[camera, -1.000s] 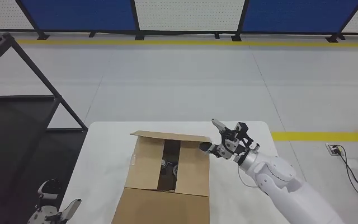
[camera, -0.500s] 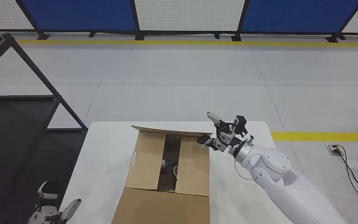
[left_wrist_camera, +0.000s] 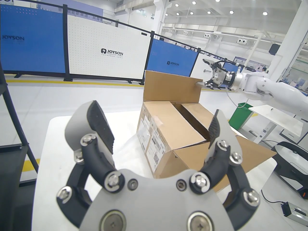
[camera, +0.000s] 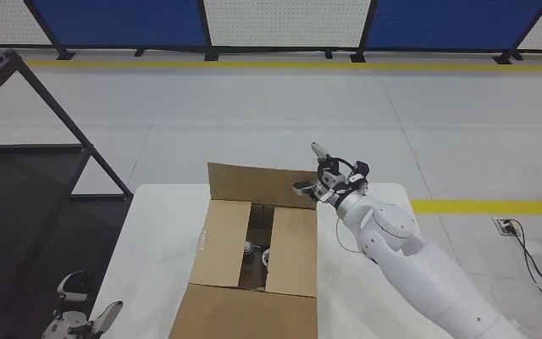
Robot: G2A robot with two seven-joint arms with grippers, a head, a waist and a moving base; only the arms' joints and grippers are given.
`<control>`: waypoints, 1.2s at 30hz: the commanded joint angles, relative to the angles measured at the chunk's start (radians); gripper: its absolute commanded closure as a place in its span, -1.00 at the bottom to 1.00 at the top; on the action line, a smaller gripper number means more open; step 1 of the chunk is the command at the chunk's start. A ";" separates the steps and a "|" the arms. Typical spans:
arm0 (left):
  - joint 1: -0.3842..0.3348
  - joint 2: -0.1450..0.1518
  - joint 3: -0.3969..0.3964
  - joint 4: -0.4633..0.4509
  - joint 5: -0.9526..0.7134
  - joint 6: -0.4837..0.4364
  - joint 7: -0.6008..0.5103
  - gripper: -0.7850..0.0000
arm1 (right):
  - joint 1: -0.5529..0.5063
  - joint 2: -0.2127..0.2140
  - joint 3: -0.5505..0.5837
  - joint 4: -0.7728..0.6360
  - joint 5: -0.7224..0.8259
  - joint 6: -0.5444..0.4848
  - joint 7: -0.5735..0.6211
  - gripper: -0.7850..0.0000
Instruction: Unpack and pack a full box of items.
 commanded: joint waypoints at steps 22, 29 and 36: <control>0.000 0.000 0.000 0.000 0.000 0.000 0.000 -1.00 | 0.191 -0.223 -0.126 0.454 -0.022 0.196 -0.152 -1.00; 0.000 0.000 0.000 0.000 0.000 0.000 0.000 -1.00 | 0.218 -0.262 -0.137 0.519 -0.048 0.317 -0.113 -1.00; 0.000 0.000 0.000 0.000 0.000 0.000 0.000 -1.00 | 0.234 -0.292 -0.134 0.574 -0.087 0.364 -0.059 -1.00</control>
